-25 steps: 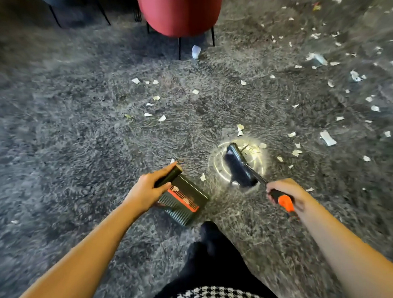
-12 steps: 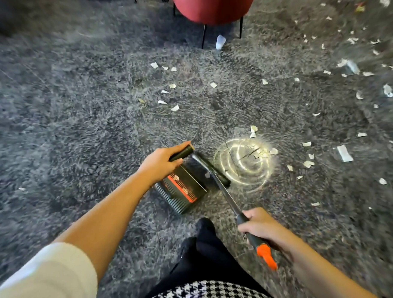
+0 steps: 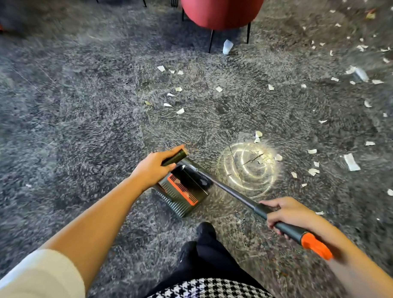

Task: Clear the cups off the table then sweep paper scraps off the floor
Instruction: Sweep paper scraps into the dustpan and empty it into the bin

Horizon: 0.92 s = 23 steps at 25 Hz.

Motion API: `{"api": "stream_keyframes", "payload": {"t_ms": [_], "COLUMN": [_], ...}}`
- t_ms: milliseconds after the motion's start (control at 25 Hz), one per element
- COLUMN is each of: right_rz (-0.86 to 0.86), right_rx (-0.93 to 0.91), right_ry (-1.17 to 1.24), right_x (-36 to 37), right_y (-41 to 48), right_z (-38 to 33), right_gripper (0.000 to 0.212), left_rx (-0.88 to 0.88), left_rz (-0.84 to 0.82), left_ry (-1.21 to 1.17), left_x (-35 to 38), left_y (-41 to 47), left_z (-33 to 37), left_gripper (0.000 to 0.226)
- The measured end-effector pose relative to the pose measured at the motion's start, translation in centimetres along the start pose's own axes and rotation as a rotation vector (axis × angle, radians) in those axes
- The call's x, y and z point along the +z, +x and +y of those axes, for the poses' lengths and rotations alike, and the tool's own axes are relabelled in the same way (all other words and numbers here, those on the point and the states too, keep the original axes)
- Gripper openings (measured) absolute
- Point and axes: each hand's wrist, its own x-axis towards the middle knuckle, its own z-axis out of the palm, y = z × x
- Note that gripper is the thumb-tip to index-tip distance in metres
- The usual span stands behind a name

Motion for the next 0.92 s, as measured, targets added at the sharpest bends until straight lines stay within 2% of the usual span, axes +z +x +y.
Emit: {"api": "stream_keyframes", "payload": {"t_ms": [160,280,360,440,520,600,680,840,920], "right_rz": [0.05,0.09,0.103,0.094,0.065,0.039,-0.018,-0.132,-0.155], "right_rx": [-0.063,-0.043,-0.052,-0.047,-0.026,-0.009,0.006,0.059,0.058], "right_ry": [-0.04,-0.085,-0.154,-0.168,-0.142,-0.028,0.228,0.642,0.773], "right_x": [-0.6,0.0,1.4,3.1,4.5,5.0,4.9,4.0,3.4], "right_y": [2.2,5.1,7.0,7.9,8.0,7.6,7.3,6.2,5.4], "right_z": [-2.3,-3.2,-3.7,-4.0,-4.0,-3.9,-4.1,-5.7,-6.4], "right_gripper": [0.06,0.058,0.043,0.017,0.007,0.015,0.022,0.015,0.017], "left_rx": [-0.07,-0.071,-0.09,-0.129,-0.159,-0.167,-0.173,-0.193,-0.197], "left_rz": [0.071,0.077,0.081,0.107,0.135,0.147,0.157,0.161,0.159], "left_ry": [-0.134,-0.156,-0.148,-0.16,-0.179,-0.18,-0.174,-0.175,-0.165], "left_x": [-0.4,-0.9,-1.1,-1.1,-1.0,-0.8,-0.8,-0.6,-0.5], "left_y": [-1.8,-2.8,-3.4,-3.8,-4.3,-4.5,-4.6,-5.6,-6.1], "left_z": [-1.8,-2.6,-3.0,-3.5,-4.1,-4.3,-4.4,-4.6,-4.6], "left_gripper": [0.06,0.061,0.061,0.06,0.06,0.06,0.06,0.059,0.061]}}
